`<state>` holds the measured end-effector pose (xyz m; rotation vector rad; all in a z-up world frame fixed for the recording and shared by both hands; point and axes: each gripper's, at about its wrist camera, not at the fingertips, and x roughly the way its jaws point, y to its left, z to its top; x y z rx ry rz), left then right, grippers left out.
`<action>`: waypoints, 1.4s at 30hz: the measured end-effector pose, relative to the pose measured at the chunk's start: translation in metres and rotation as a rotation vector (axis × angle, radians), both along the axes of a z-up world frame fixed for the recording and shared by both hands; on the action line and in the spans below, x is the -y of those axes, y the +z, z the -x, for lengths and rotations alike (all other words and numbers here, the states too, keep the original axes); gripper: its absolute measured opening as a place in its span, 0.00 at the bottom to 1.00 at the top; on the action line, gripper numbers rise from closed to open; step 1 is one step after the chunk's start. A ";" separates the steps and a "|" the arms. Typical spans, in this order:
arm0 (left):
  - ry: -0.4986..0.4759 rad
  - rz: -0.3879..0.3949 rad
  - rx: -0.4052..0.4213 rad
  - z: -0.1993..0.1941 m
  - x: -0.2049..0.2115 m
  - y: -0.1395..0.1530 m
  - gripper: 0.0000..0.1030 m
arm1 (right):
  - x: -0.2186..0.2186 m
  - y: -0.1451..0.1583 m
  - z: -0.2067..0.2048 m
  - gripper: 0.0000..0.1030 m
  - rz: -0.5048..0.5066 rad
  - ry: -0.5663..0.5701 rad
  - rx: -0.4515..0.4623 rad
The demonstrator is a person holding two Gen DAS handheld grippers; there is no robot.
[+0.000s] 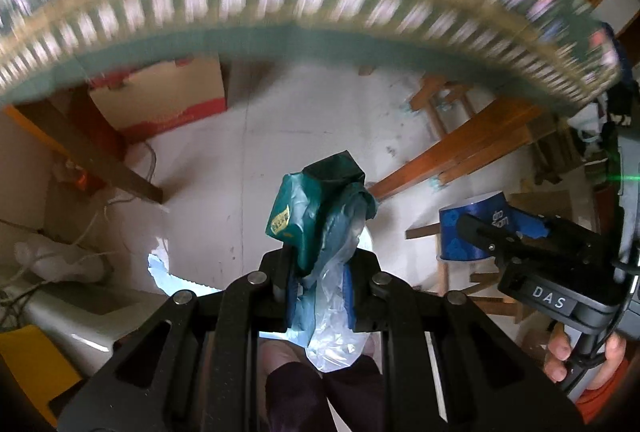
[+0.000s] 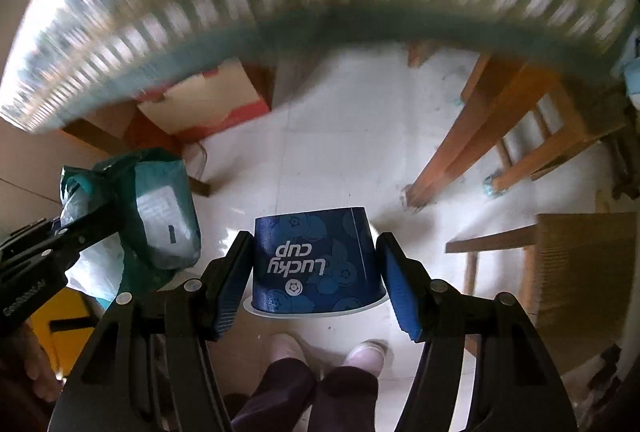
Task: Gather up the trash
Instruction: 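Carry the bag and cup down to the white bucket with both tools, then open both tools to drop the bag and cup into the bucket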
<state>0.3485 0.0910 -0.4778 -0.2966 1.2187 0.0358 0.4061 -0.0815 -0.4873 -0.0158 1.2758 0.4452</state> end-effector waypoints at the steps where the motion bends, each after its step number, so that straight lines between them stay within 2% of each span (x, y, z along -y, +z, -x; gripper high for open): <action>1: 0.005 0.001 -0.008 -0.001 -0.001 -0.013 0.17 | -0.002 -0.012 -0.001 0.57 -0.002 0.001 -0.007; 4: 0.019 0.009 -0.035 -0.001 -0.003 -0.053 0.17 | -0.006 -0.054 -0.005 0.58 -0.017 0.003 -0.036; 10: 0.008 0.021 -0.087 -0.006 0.006 -0.115 0.17 | -0.010 -0.107 -0.012 0.58 -0.012 0.017 -0.097; 14: -0.018 0.032 -0.110 -0.013 0.019 -0.141 0.17 | -0.006 -0.120 -0.012 0.60 -0.022 0.003 -0.113; 21: -0.071 0.103 -0.149 -0.034 0.055 -0.180 0.18 | 0.022 -0.132 -0.011 0.60 0.013 -0.049 -0.133; 23: -0.070 0.122 -0.169 -0.039 0.061 -0.190 0.29 | 0.030 -0.132 -0.011 0.60 0.011 -0.065 -0.139; 24: -0.066 0.127 -0.192 -0.043 0.066 -0.200 0.42 | 0.034 -0.132 -0.011 0.60 0.013 -0.072 -0.138; 25: -0.063 0.127 -0.206 -0.044 0.067 -0.205 0.49 | 0.037 -0.132 -0.011 0.60 0.017 -0.078 -0.137; 28: -0.044 0.140 -0.260 -0.047 0.072 -0.218 0.49 | 0.047 -0.128 -0.013 0.60 0.035 -0.098 -0.127; 31: -0.044 0.121 -0.258 -0.045 0.073 -0.209 0.50 | 0.051 -0.119 -0.015 0.60 0.035 -0.113 -0.120; 35: -0.061 0.083 -0.232 -0.041 0.071 -0.176 0.50 | 0.053 -0.102 -0.016 0.60 0.027 -0.117 -0.108; 42: -0.050 0.053 -0.158 -0.034 0.057 -0.082 0.50 | 0.047 -0.035 -0.018 0.60 0.009 -0.093 -0.056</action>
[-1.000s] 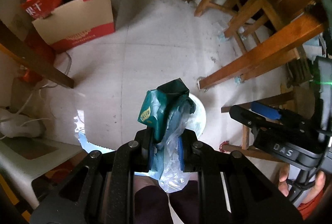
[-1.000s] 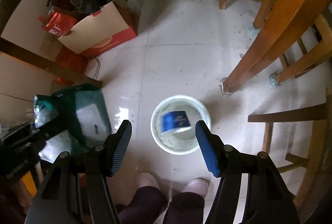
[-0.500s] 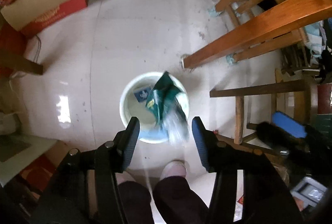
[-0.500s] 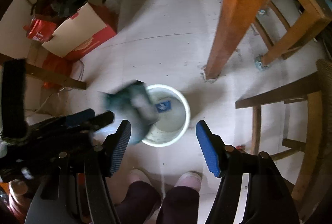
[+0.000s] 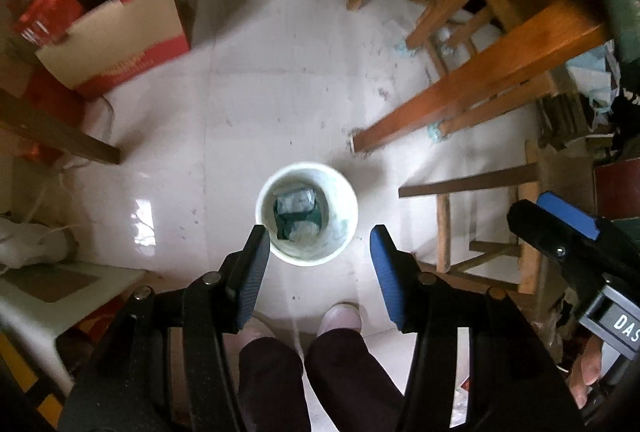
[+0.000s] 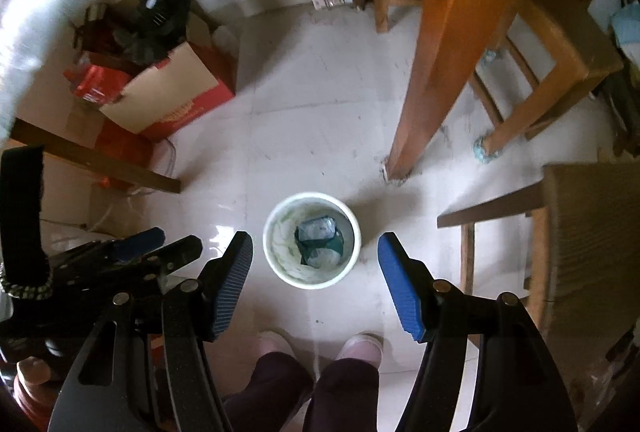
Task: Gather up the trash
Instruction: 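Open both tools to drop the bag and cup into the bucket, then raise both tools back toward the table over the green bottle and white box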
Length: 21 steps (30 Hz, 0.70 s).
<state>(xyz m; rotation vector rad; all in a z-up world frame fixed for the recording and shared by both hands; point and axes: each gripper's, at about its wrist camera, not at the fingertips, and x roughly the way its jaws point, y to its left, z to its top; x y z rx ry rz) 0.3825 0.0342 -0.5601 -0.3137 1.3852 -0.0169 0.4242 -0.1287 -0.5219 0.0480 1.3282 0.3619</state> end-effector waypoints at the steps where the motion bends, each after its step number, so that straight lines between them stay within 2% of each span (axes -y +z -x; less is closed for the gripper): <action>1: 0.005 -0.008 0.014 0.001 -0.002 0.015 0.50 | 0.000 0.009 0.000 0.60 -0.004 0.002 0.006; 4: 0.016 -0.014 0.055 0.001 -0.009 0.064 0.50 | -0.002 0.044 0.000 0.60 -0.018 0.007 0.026; 8: 0.023 -0.029 0.127 0.004 -0.019 0.134 0.50 | -0.007 0.105 0.004 0.60 -0.035 0.016 0.079; 12: 0.032 -0.055 0.228 0.012 -0.030 0.216 0.49 | -0.014 0.163 0.010 0.60 -0.055 0.023 0.136; 21: 0.050 -0.071 0.443 0.039 -0.055 0.366 0.49 | -0.026 0.292 0.031 0.60 -0.079 0.021 0.310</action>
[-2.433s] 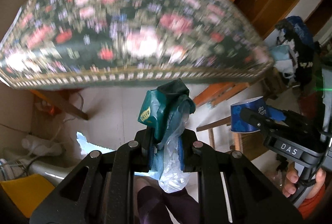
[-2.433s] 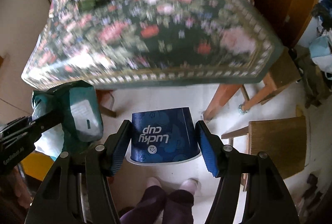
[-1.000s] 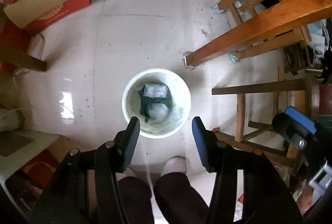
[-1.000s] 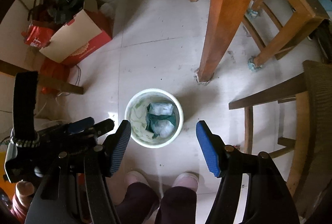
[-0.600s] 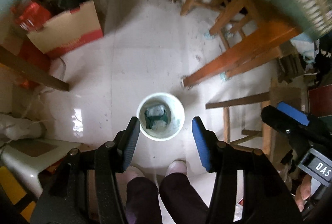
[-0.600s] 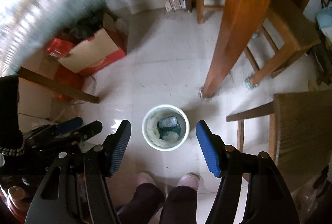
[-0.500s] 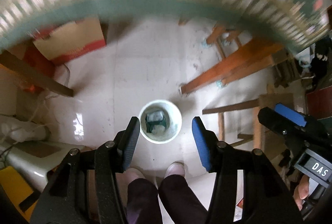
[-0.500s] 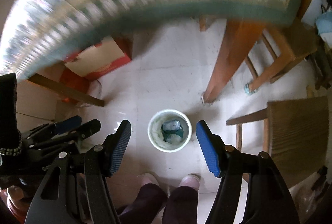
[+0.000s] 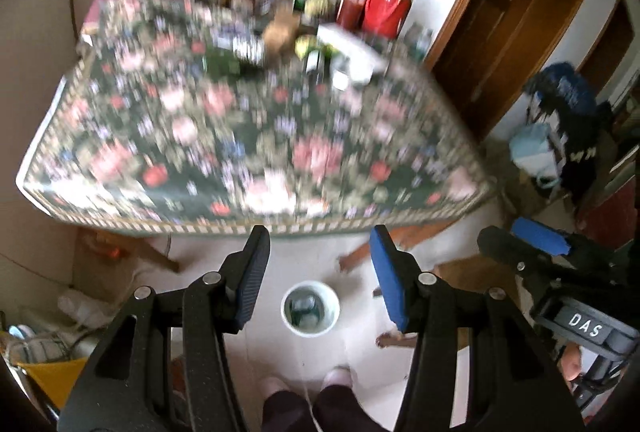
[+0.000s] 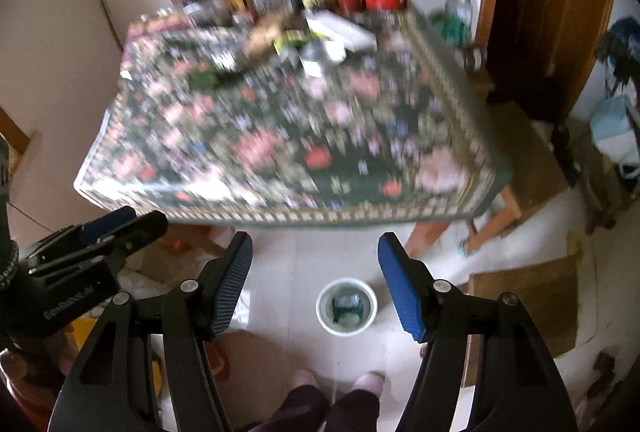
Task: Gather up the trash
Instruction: 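Raise both tools back toward the table over the green bottle and white box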
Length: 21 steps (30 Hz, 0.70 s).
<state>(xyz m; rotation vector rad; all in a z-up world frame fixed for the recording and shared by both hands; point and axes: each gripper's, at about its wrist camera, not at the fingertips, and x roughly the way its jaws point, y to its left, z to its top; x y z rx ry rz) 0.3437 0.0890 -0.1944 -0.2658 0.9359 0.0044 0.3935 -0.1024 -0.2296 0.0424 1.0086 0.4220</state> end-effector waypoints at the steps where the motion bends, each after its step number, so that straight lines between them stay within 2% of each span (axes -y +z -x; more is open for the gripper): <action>1: 0.000 0.005 0.026 0.004 -0.002 0.015 0.49 | -0.001 0.014 0.002 0.60 -0.005 -0.002 0.021; 6: 0.006 -0.027 0.164 0.020 -0.009 0.081 0.49 | -0.004 0.077 0.018 0.60 -0.038 -0.026 0.133; 10: -0.013 -0.059 0.248 0.038 -0.018 0.120 0.50 | -0.006 0.123 0.034 0.61 -0.055 -0.052 0.233; 15: -0.014 -0.088 0.340 0.061 -0.024 0.154 0.51 | -0.007 0.161 0.052 0.73 -0.081 -0.084 0.356; 19: -0.019 -0.124 0.387 0.071 -0.026 0.169 0.65 | -0.007 0.178 0.059 0.82 -0.068 -0.109 0.435; 21: -0.019 -0.121 0.401 0.073 -0.027 0.174 0.68 | -0.008 0.181 0.059 0.85 -0.065 -0.116 0.448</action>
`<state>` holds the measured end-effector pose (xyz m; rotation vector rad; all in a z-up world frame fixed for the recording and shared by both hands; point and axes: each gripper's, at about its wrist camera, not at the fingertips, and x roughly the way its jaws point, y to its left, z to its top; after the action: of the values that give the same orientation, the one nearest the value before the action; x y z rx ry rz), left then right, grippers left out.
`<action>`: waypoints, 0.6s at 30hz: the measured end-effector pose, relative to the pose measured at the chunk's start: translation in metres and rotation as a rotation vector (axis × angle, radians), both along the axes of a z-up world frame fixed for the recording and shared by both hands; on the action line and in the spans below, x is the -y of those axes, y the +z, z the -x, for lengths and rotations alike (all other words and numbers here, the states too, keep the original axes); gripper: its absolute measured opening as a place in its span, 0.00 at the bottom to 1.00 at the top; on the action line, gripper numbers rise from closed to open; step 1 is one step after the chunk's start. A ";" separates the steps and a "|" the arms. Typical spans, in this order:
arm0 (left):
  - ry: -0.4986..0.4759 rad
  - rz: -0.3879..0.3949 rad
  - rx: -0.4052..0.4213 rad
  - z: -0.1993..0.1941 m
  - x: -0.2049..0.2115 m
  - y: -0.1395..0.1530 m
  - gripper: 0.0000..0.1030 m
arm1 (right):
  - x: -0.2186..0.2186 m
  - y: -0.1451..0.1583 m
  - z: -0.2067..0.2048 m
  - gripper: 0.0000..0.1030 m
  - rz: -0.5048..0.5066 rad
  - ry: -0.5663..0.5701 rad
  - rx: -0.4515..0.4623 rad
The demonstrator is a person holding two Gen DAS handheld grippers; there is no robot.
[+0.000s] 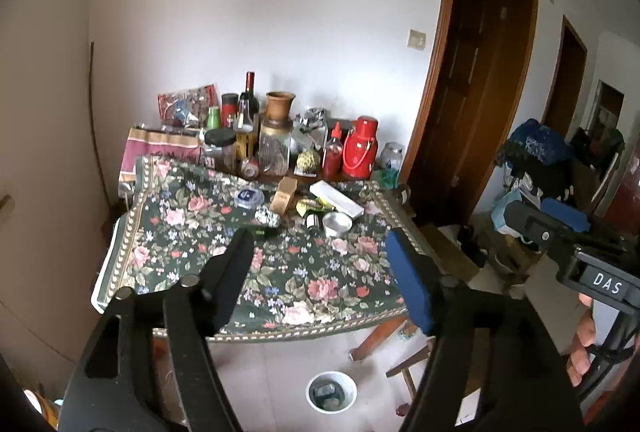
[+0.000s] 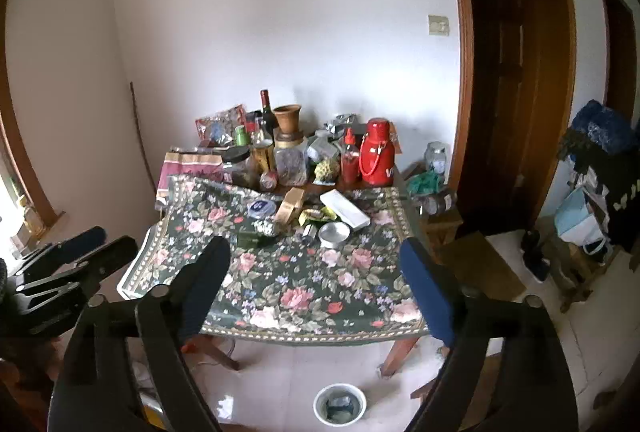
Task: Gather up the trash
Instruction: 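Raise both tools back toward the table over the green bottle and white box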
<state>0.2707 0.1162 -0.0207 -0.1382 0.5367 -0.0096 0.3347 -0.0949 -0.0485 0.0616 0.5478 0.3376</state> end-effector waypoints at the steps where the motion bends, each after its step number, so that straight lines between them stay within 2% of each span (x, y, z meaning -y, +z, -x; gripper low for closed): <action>1: 0.003 0.004 0.005 -0.002 -0.002 0.002 0.71 | 0.000 0.000 -0.002 0.86 0.002 -0.003 0.003; 4: 0.027 0.011 0.017 -0.008 -0.006 0.005 0.87 | 0.000 -0.001 -0.009 0.86 0.011 -0.011 0.001; 12: 0.099 0.013 0.002 -0.058 -0.012 -0.003 0.88 | 0.013 -0.008 -0.046 0.86 0.012 -0.003 -0.016; 18: 0.169 0.000 0.003 -0.107 -0.003 -0.002 0.88 | 0.029 -0.009 -0.097 0.86 0.015 0.038 -0.012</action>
<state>0.3778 0.1197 -0.0223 -0.1834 0.5209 0.1544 0.4318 -0.1240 -0.0571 0.0389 0.5643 0.3707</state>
